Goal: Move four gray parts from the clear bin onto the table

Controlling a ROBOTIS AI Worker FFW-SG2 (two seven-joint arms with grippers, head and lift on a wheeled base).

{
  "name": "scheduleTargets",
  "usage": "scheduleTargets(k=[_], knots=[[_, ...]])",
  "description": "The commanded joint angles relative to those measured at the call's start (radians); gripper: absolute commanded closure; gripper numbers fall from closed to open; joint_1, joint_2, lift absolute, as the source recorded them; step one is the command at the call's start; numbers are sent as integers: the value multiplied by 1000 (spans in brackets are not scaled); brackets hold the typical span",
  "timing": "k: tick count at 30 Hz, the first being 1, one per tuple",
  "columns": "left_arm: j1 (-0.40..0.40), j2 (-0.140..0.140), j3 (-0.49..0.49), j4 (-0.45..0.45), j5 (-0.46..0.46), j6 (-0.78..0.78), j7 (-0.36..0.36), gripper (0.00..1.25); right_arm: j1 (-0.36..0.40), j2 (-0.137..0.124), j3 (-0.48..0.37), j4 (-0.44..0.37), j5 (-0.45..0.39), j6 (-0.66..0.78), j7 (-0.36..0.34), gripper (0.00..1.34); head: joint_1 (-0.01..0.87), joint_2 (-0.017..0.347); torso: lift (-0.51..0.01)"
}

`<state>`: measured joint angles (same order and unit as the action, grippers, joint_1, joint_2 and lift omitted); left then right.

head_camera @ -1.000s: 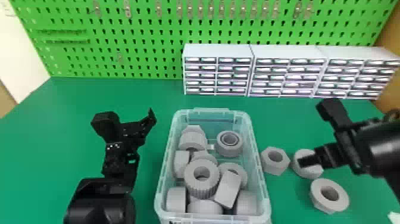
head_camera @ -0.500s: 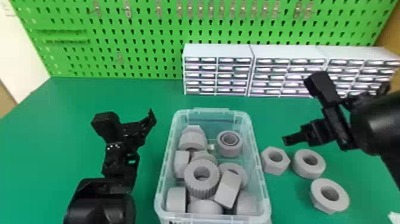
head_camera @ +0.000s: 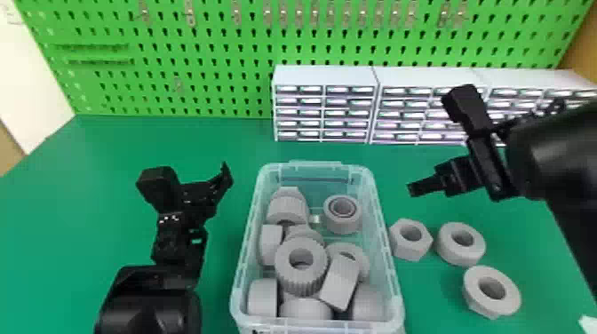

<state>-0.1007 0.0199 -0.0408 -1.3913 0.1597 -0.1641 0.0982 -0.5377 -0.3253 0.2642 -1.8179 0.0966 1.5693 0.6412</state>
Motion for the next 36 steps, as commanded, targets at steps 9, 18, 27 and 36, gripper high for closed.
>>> scheduleTargets(k=[9,18,27,36], knots=[[1,2,-1,0,0,0,0,98,-102,46,53,131,2,3,0,544,693,72,-52],[6,2,4,-2,0,0,0,98,-131,72,58,226,2,-94,41,544,693,72,-52],[4,2,2,0,0,0,0,98,-180,95,99,328,0,-175,57,533,693,72,-52],[-1,2,2,0,0,0,0,98,-222,109,147,397,-14,-225,60,525,693,72,-52]])
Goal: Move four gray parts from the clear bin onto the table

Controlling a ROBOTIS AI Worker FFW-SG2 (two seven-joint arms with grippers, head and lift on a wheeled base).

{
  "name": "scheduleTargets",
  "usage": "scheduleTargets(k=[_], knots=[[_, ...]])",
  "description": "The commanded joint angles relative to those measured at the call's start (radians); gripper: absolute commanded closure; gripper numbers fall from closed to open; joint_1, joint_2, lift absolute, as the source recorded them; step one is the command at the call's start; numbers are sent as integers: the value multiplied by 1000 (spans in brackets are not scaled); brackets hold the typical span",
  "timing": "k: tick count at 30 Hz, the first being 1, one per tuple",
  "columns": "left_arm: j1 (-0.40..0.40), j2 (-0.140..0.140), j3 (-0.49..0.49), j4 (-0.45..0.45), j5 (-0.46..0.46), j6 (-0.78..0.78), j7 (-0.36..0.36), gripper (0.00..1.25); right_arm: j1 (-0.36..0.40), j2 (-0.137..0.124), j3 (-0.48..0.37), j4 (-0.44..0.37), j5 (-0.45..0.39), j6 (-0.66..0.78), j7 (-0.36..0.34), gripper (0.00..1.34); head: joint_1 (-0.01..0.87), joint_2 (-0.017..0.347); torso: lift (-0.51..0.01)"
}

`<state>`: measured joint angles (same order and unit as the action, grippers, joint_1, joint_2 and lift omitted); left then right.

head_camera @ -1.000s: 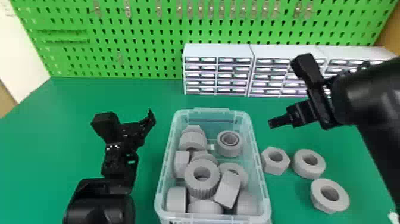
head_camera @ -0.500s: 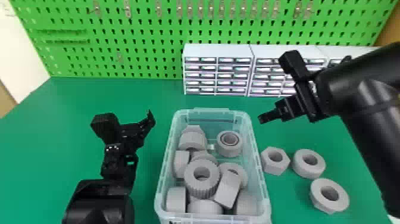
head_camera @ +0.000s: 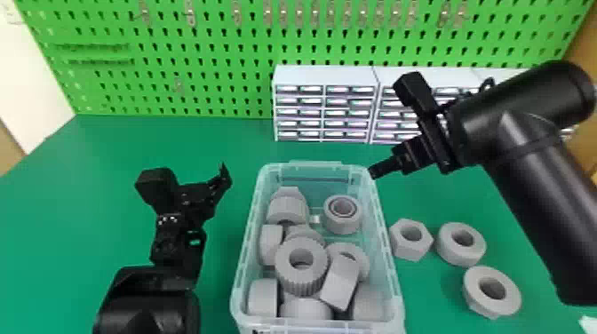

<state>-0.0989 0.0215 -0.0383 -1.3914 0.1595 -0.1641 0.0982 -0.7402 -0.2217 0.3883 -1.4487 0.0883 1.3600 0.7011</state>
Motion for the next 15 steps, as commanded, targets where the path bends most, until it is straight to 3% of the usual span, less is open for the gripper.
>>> scheduleTargets(k=[1,15], knots=[[-4,0,0,0,0,0,0,98,-24,5,29,31,-9,-18,0,524,693,72,-52],[-1,3,5,0,-2,0,0,99,-57,16,150,53,-101,-21,0,516,693,72,-52]])
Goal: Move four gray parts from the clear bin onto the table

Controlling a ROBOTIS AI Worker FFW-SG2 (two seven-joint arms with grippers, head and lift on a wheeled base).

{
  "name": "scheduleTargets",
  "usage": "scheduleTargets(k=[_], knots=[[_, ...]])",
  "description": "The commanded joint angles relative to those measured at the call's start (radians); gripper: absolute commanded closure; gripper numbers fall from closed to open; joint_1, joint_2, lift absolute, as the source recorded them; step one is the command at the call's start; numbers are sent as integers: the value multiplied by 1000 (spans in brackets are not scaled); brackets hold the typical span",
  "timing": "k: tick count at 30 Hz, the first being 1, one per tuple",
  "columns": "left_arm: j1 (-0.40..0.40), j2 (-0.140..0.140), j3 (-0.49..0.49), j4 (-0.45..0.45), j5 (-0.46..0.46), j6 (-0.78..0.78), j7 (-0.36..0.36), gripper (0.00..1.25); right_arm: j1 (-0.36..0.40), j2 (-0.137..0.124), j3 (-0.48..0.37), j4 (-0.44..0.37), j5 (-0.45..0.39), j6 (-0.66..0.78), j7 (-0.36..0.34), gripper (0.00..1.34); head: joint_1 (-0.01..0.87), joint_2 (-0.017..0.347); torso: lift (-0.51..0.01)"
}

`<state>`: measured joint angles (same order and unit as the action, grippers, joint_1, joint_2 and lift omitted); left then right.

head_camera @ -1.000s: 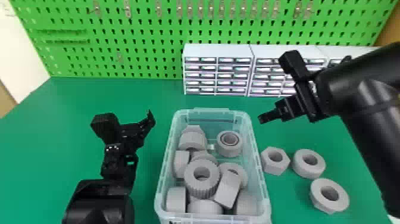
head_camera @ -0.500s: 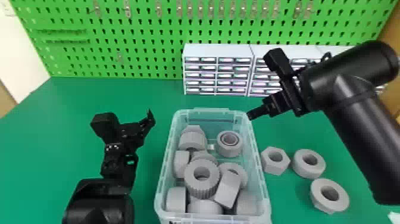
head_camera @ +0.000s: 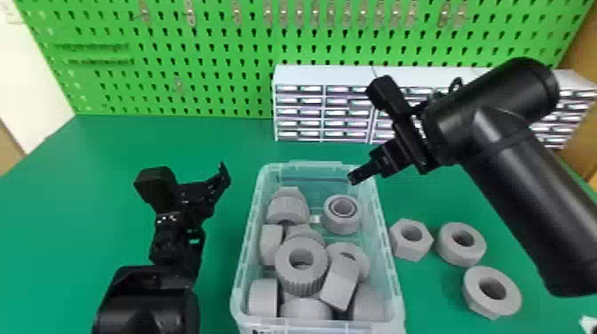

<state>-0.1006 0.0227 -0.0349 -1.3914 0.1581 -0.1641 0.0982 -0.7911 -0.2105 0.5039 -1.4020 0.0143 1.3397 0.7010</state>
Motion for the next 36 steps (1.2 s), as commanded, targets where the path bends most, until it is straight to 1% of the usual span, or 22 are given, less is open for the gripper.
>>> scheduleTargets(k=[1,6,14,20,30,36], knots=[[2,2,3,0,0,0,0,98,-7,8,41,9,-28,1,0,516,693,72,-52],[4,6,1,0,0,0,0,98,-11,16,73,34,-71,-1,0,515,693,72,-52],[2,8,3,0,0,0,0,98,-16,20,111,52,-88,-1,0,515,693,72,-52],[2,10,4,-1,0,0,0,98,-19,19,134,71,-103,-1,0,515,693,72,-52],[4,13,6,-1,3,0,0,99,-19,-6,199,89,-163,4,0,512,693,72,-52],[5,14,6,-1,6,0,0,98,-8,-17,216,89,-169,12,0,512,693,72,-52]])
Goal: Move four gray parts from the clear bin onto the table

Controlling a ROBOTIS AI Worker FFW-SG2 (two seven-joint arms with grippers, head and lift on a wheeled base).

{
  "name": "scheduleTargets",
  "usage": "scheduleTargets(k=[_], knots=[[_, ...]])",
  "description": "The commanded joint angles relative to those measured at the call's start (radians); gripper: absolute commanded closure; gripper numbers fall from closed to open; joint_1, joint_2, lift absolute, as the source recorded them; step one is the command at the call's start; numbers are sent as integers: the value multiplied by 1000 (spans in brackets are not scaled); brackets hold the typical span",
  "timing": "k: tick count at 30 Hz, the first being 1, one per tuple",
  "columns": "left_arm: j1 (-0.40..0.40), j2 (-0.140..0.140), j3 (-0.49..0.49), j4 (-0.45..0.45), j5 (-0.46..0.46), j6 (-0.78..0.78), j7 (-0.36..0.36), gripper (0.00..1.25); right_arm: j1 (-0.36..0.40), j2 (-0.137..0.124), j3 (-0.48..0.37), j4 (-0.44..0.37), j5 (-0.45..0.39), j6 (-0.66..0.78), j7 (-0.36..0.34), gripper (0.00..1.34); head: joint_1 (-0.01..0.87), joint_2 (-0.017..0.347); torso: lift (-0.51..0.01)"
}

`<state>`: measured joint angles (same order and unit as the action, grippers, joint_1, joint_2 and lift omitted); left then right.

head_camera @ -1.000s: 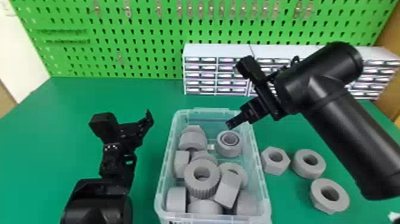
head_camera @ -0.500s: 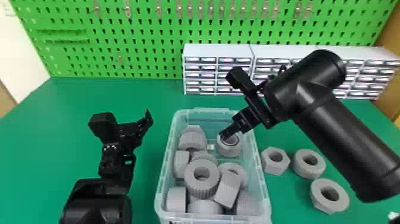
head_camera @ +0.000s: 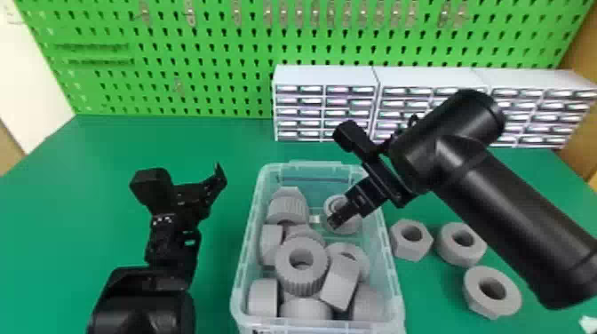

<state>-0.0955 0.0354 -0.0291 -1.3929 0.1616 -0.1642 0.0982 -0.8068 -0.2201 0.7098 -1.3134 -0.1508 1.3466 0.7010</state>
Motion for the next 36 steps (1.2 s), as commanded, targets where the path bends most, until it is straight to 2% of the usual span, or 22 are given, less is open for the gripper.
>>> scheduleTargets(k=[1,25,36], knots=[[0,1,0,0,3,0,0,98,9,-8,13,2,-4,6,0,512,693,72,-52],[-4,3,-2,0,6,-1,0,99,23,-35,49,11,-4,36,0,512,693,72,-52],[-7,3,-2,0,6,-1,0,98,6,-47,94,37,-18,28,0,510,693,72,-52]])
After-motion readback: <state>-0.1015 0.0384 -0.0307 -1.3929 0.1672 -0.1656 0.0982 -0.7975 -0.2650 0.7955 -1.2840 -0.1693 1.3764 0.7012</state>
